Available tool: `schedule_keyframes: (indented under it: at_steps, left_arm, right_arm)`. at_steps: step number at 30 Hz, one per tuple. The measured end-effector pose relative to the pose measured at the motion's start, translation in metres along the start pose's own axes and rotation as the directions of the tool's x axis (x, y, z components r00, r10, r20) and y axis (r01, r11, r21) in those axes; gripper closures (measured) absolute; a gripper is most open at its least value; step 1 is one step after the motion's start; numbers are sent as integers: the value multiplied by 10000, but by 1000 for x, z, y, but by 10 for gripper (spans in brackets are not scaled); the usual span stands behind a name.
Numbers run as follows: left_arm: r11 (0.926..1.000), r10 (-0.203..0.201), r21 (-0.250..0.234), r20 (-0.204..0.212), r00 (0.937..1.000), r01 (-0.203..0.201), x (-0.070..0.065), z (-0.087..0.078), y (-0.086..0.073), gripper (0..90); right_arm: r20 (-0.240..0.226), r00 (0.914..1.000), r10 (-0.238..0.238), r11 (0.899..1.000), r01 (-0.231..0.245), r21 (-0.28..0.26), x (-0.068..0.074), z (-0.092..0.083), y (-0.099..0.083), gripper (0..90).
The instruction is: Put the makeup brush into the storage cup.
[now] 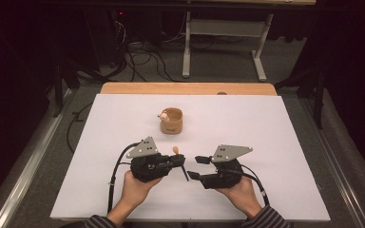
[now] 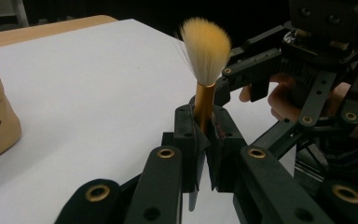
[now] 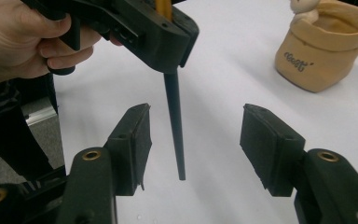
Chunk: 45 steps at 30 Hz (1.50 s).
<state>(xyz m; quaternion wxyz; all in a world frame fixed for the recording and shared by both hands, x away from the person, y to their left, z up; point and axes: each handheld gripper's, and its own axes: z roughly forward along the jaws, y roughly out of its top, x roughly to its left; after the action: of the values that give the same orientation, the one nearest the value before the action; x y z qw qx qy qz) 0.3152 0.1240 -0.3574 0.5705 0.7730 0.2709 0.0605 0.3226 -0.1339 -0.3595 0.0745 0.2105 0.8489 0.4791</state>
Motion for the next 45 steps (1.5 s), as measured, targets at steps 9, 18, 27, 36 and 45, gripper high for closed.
schedule_keyframes:
  at_steps: [9, 18, 27, 36, 45]
  left_arm:
    - [10000, -41, -33, 49, 10000, 41, 0, -2, 1, 838]
    - [10000, -70, 50, 39, 10000, 70, 1, -2, 1, 838]
    - [9999, -54, 115, 30, 10000, 54, 0, -2, 1, 838]
    - [9998, -25, 189, -15, 10000, 25, 0, -2, 1, 838]
    - [9999, -68, 137, -161, 9998, 71, 4, -8, 3, 837]
  right_arm:
    - [704, 9974, 179, 9992, -153, -372, -8, -23, -9, 393]
    - [1258, 9904, 581, 9949, -471, -887, -22, -49, -23, 399]
    - [2111, 9735, 884, 9894, -613, -1314, -32, -71, -48, 412]
    - [2488, 9618, 1146, 9857, -789, -1491, -40, -84, -64, 413]
    - [2834, 9485, 1413, 9804, -945, -1726, -47, -88, -80, 410]
